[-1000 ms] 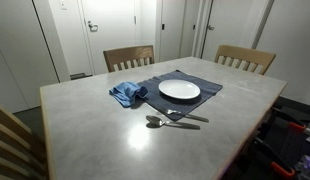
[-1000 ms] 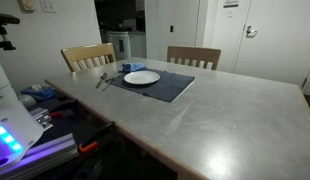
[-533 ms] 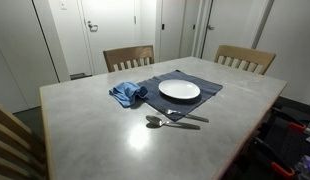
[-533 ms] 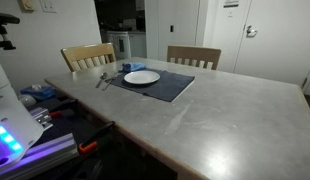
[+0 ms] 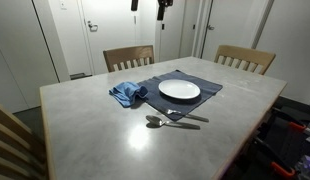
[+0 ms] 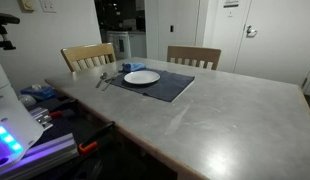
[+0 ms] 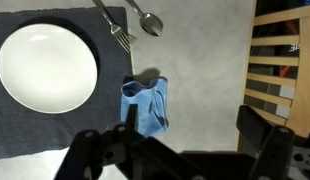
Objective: Pick up the blue towel and wipe the plate
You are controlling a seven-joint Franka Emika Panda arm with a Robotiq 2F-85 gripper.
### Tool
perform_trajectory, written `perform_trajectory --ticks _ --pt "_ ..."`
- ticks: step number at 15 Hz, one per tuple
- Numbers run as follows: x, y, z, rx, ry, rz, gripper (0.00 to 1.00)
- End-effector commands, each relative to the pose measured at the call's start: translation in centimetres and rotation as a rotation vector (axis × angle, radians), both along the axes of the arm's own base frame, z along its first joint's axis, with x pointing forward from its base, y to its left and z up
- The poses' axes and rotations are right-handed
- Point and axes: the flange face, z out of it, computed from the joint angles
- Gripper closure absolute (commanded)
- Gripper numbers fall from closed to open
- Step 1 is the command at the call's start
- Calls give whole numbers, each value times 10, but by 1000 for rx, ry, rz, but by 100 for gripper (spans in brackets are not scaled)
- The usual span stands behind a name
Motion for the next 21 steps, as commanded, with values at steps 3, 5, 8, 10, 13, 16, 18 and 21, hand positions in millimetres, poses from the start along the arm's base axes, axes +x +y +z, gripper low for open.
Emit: perform_trajectory --ticks 3,5,8,10,13,16,18,21 --pt "21 2 -42 -28 -22 -49 0" --pt "24 2 -55 -35 -6 -53 0" --pt "26 12 -57 -9 -100 -48 0" --pt "33 21 -69 23 -176 -47 0" --pt "40 32 -98 22 -243 -5 0" --pt "54 31 -133 -17 -261 23 0" --pt "66 25 -156 -48 -275 20 0" --pt "81 18 -182 -52 -274 -1 0"
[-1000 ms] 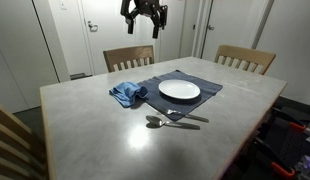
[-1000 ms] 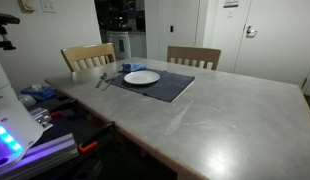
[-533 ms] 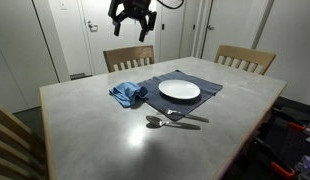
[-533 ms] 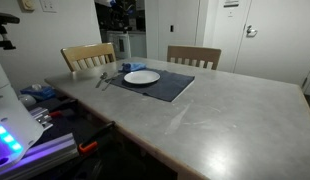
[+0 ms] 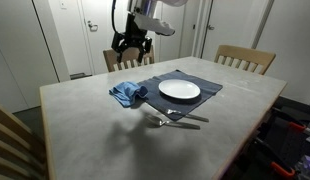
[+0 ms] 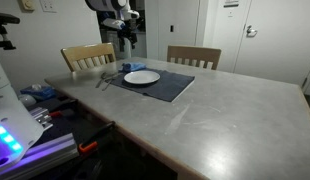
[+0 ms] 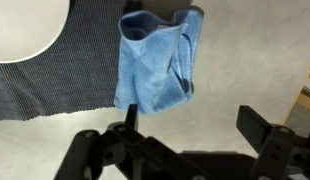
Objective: Pick up the blue towel and wipe the plate
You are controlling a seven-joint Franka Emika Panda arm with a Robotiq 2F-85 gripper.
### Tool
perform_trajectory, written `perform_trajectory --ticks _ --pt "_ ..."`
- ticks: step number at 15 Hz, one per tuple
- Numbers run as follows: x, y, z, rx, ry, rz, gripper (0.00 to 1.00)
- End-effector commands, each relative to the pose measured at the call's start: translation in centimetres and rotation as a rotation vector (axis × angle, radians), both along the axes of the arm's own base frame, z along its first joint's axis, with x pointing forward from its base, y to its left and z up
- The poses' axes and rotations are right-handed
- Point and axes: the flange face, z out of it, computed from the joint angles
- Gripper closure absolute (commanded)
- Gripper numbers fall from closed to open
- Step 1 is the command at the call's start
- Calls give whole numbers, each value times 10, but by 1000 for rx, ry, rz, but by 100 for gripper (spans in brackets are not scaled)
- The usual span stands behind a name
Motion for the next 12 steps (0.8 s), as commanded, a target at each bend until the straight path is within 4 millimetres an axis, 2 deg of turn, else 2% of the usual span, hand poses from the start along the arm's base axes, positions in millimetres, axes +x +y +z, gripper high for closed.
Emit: perform_trajectory --ticks 1,6,12 --pt "21 1 -26 7 -7 -9 0" --pt "28 11 -42 10 21 6 0" --pt "22 12 -64 -28 58 16 0"
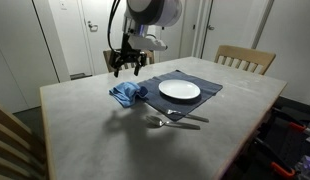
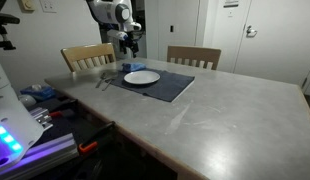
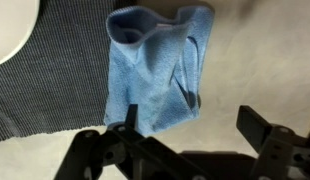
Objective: Pick up the blue towel and wipe the plate
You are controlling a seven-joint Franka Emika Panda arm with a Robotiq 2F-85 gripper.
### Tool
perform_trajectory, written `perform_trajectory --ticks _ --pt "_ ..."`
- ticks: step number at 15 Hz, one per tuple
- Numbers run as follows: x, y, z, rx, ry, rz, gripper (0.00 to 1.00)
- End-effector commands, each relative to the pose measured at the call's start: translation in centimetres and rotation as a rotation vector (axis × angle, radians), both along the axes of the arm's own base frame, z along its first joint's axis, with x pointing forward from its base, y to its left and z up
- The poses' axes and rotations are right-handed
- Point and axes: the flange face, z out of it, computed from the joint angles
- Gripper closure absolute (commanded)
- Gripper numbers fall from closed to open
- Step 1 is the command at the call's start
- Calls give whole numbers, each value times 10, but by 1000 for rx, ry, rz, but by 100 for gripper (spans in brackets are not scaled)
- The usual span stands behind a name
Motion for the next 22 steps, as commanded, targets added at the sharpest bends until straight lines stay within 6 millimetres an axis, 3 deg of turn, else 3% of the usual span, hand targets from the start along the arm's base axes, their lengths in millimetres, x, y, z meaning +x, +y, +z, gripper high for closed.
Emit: perform_trajectory --ticks 1,22 --pt "1 0 -11 -27 30 14 0" --pt "1 -5 -36 -52 95 10 0"
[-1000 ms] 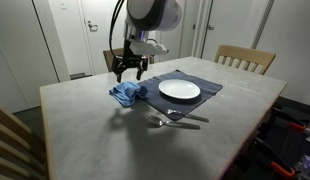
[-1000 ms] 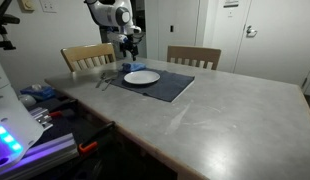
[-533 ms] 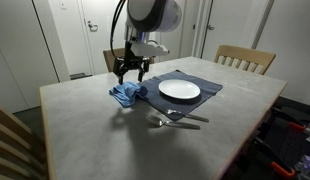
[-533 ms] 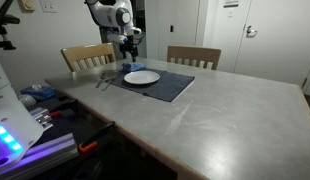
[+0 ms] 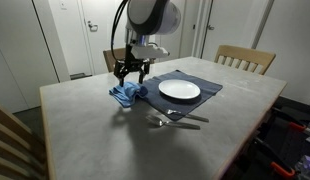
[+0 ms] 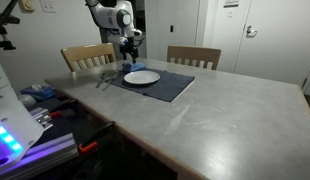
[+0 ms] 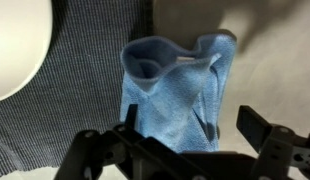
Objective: Pick up the blue towel and wipe the plate
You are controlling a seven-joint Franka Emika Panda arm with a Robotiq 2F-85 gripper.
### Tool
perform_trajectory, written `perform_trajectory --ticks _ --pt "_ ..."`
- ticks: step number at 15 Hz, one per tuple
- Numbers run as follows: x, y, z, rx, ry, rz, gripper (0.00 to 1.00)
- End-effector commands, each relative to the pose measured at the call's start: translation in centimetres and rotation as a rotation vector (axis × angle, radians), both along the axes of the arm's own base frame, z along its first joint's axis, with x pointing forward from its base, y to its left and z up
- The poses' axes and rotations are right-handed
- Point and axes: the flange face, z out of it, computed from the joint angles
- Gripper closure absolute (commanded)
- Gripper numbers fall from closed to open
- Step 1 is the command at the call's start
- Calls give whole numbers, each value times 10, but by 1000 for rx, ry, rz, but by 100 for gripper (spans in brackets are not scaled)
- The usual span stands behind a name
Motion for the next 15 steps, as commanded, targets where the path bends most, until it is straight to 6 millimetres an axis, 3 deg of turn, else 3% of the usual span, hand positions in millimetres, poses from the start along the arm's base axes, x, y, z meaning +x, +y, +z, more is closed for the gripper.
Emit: perform_trajectory --ticks 1,7,15 --pt "6 0 -3 -15 13 11 0" --pt "5 0 -4 -30 9 12 0" --pt "5 1 -22 -29 24 7 0"
